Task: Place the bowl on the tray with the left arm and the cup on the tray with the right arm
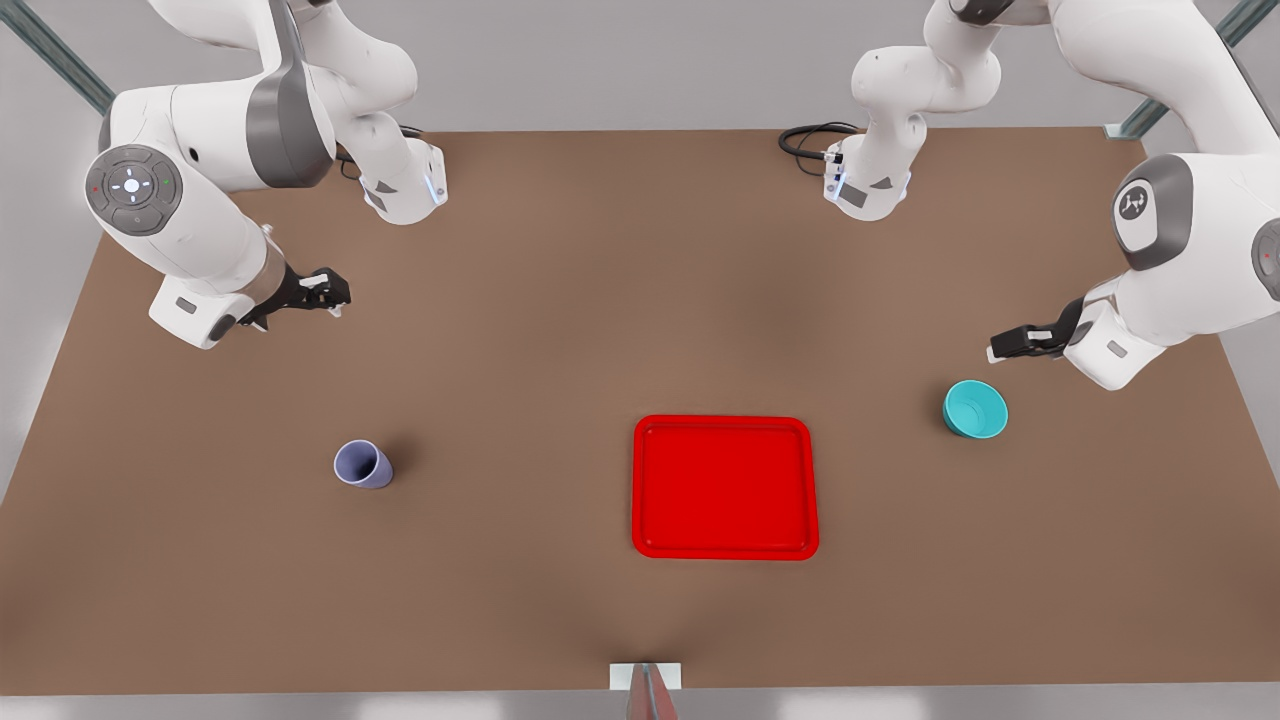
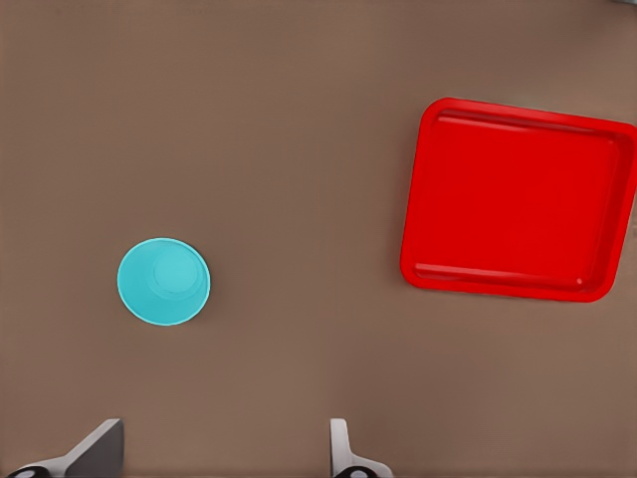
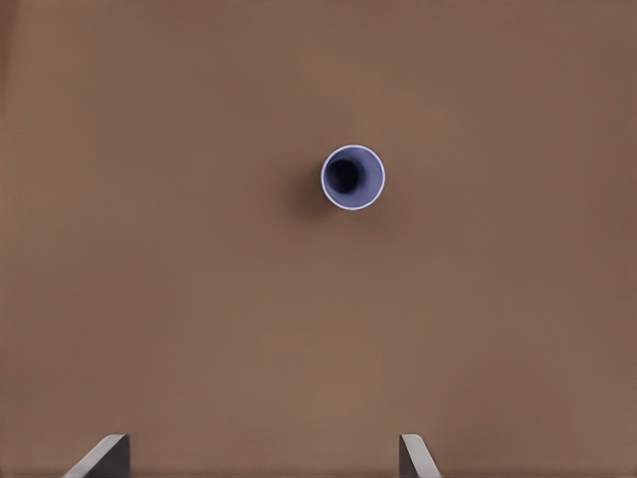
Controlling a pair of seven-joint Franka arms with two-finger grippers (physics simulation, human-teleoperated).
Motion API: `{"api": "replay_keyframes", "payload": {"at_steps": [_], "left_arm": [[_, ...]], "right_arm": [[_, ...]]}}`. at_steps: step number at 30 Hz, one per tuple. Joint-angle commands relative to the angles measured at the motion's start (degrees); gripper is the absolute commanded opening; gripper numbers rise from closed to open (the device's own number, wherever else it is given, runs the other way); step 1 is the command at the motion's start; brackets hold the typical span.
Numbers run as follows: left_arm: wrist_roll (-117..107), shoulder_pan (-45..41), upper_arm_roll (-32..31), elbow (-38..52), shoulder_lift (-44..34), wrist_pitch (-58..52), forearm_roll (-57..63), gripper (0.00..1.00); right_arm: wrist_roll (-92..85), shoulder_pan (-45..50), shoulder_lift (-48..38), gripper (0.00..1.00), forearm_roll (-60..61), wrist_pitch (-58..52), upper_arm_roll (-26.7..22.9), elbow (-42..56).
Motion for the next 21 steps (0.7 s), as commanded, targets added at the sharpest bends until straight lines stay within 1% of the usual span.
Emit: {"api": "replay_keyframes", "payload": {"at_steps": [1, 13, 17, 18, 19, 20, 21], "left_arm": [[-0.19, 0.0, 0.0, 0.01, -0.05, -0.02, 0.0, 1.0], [-0.54, 0.0, 0.0, 0.1, -0.05, -0.11, 0.0, 1.0], [-0.54, -0.17, -0.08, 0.1, -0.23, -2.39, 0.0, 1.0], [0.33, 0.62, 1.31, -0.69, 0.39, -1.95, 0.18, 1.0], [17.19, 3.34, 7.99, -7.71, 3.46, 1.82, -6.14, 1.0], [20.03, 3.61, 10.29, -12.82, 4.95, 8.06, -7.56, 1.0], [23.53, 6.33, 10.55, -13.0, 7.77, 8.77, -7.99, 1.0]], "right_arm": [[0.0, 0.0, -0.06, 1.0, 0.03, -0.02, -0.03, 0.03], [-0.17, 0.0, 0.29, 1.0, -0.06, -0.02, -0.03, 0.2], [-0.7, 0.0, 0.47, 1.0, -0.06, -0.11, -0.03, 0.11], [-0.7, 0.0, 0.55, 1.0, -0.06, -0.11, -0.03, 0.11], [-0.7, 0.0, 0.55, 1.0, -0.06, -0.11, -0.03, 0.11], [-0.79, 0.0, 0.55, 1.0, -0.06, -0.11, -0.03, 0.11], [-0.79, 0.0, 0.55, 1.0, -0.06, -0.11, -0.03, 0.11]]}}
